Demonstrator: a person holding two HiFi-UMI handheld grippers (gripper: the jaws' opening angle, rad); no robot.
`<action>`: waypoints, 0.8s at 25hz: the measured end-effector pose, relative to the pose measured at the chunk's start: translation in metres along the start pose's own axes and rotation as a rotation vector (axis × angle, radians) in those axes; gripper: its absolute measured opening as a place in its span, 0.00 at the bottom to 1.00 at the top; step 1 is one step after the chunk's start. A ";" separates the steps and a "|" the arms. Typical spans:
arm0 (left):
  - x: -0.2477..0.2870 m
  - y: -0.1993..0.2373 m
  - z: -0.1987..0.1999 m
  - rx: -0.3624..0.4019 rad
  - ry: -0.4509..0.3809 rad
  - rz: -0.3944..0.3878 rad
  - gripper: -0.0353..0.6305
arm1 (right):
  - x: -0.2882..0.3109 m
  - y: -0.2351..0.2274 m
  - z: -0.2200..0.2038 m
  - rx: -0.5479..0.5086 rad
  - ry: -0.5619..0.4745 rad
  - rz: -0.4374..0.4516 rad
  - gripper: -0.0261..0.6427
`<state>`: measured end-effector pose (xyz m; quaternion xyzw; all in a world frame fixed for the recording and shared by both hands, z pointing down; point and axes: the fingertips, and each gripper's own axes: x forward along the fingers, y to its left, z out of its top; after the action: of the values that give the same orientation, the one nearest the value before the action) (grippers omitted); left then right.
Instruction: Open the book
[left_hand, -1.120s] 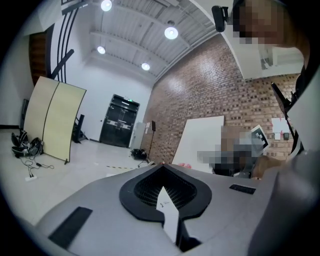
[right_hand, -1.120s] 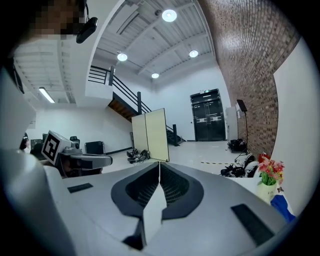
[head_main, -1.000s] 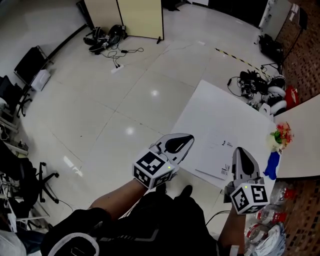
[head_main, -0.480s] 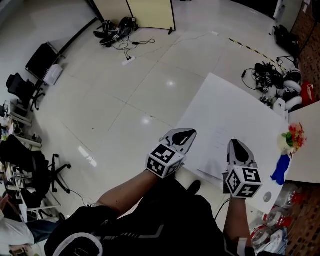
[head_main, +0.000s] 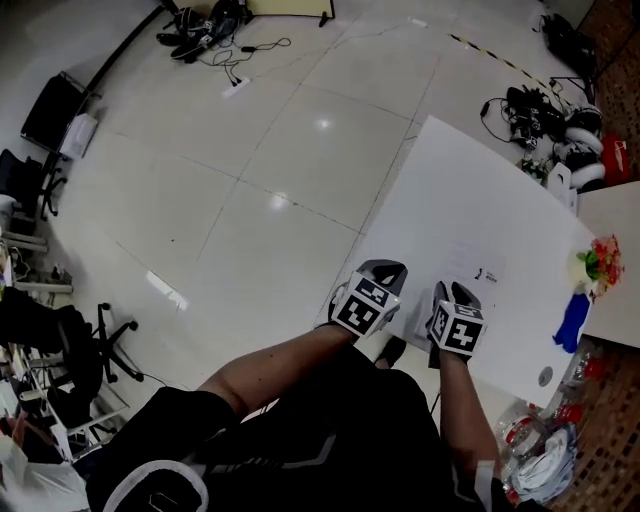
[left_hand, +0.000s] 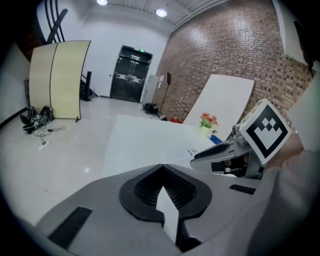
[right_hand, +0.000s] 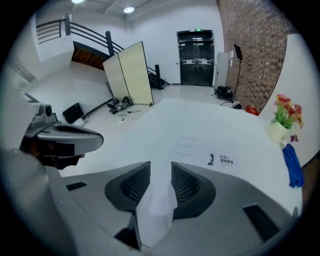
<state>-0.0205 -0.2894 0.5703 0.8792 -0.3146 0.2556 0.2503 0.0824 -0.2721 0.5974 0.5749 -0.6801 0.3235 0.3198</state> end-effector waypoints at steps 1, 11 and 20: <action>0.003 0.001 -0.006 0.005 0.018 -0.016 0.05 | 0.006 0.002 -0.005 -0.010 0.019 -0.029 0.17; 0.021 0.012 -0.037 0.002 0.108 -0.093 0.05 | 0.040 0.006 -0.037 -0.031 0.175 -0.198 0.17; 0.026 0.013 -0.035 -0.005 0.098 -0.161 0.05 | 0.046 -0.002 -0.037 0.024 0.228 -0.265 0.17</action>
<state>-0.0219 -0.2879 0.6160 0.8874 -0.2307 0.2767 0.2876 0.0802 -0.2688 0.6561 0.6230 -0.5538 0.3497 0.4277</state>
